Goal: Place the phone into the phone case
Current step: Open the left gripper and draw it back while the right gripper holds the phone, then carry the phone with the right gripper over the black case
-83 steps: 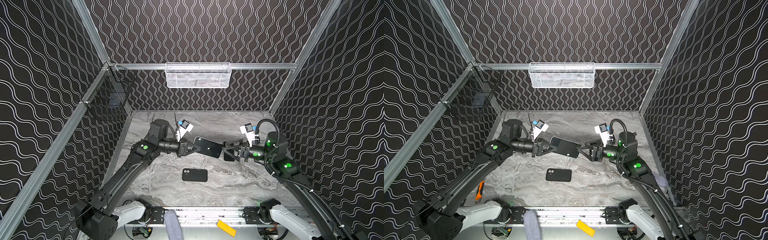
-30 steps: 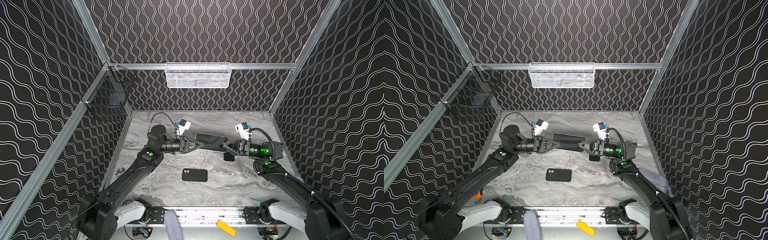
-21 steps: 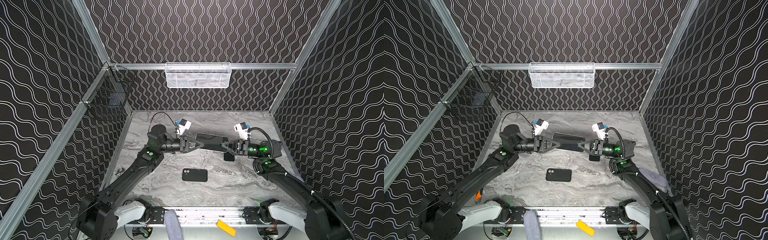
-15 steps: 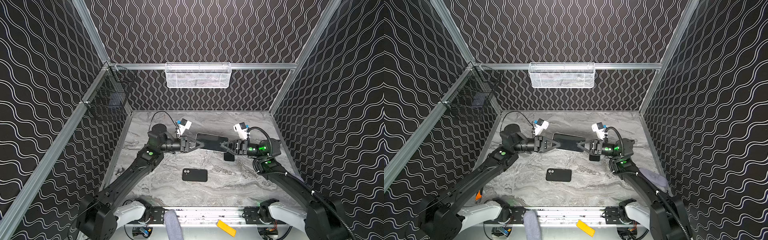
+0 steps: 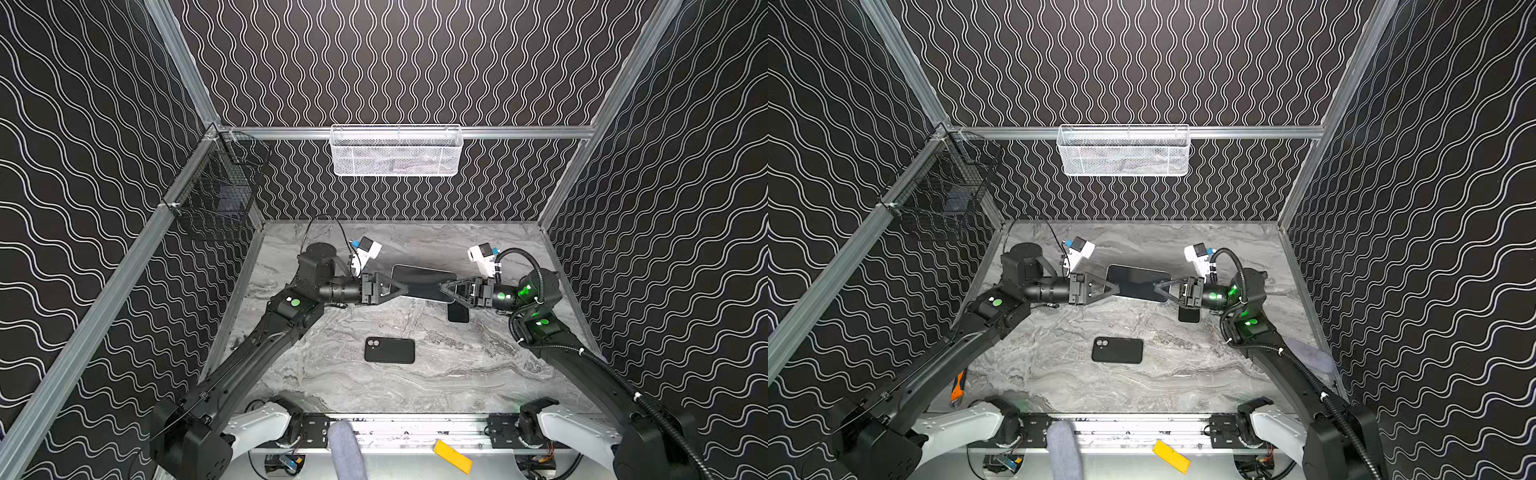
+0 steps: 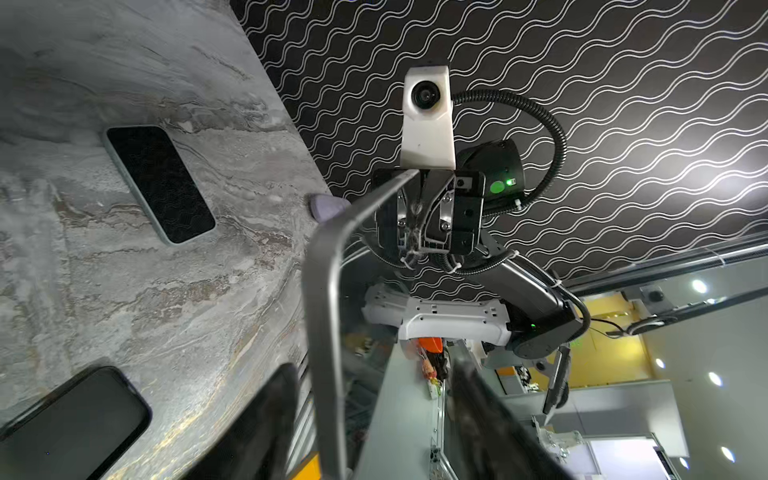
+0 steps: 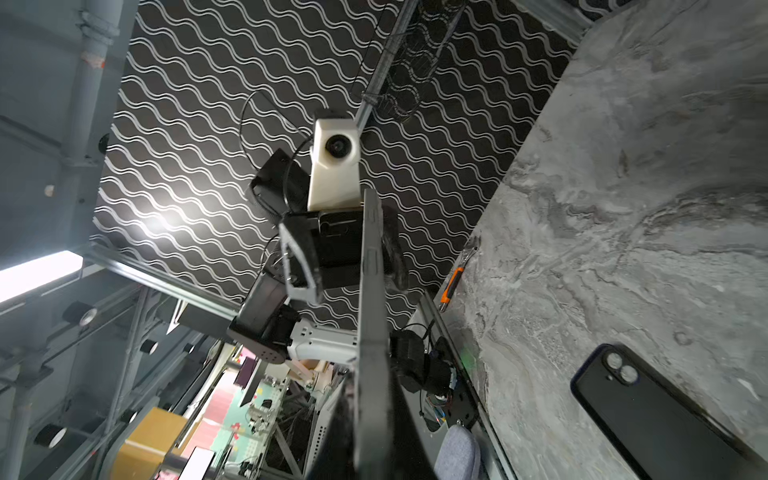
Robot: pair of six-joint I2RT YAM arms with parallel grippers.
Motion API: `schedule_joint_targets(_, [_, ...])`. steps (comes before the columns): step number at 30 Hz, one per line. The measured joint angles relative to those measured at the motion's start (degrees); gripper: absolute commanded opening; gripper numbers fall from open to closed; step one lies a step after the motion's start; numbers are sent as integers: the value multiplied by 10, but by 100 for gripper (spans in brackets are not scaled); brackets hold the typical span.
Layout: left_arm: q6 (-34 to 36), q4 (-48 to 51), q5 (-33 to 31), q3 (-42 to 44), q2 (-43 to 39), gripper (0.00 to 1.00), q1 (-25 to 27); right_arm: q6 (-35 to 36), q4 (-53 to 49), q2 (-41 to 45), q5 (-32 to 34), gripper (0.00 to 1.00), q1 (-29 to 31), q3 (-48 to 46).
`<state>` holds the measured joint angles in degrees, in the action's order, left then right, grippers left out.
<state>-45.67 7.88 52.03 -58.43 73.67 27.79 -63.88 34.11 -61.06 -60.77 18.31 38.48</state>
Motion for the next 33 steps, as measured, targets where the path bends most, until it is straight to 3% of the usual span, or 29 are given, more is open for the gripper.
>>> schedule_joint_targets(5, [46,82,-59,-27,-31,98,-4,70,-124,27,36,0,0,34])
schedule_joint_targets(12, [102,229,-207,-43,-77,98,-5,189,-349,52,119,0,0,76])
schedule_joint_targets(20, [112,308,-336,58,-150,98,-5,270,-518,57,201,0,32,86])
schedule_joint_targets(25, [85,299,-367,121,-186,98,-7,294,-571,34,262,0,106,100])
schedule_joint_targets(33, [47,246,-358,224,-219,98,-10,283,-586,-4,343,0,197,92])
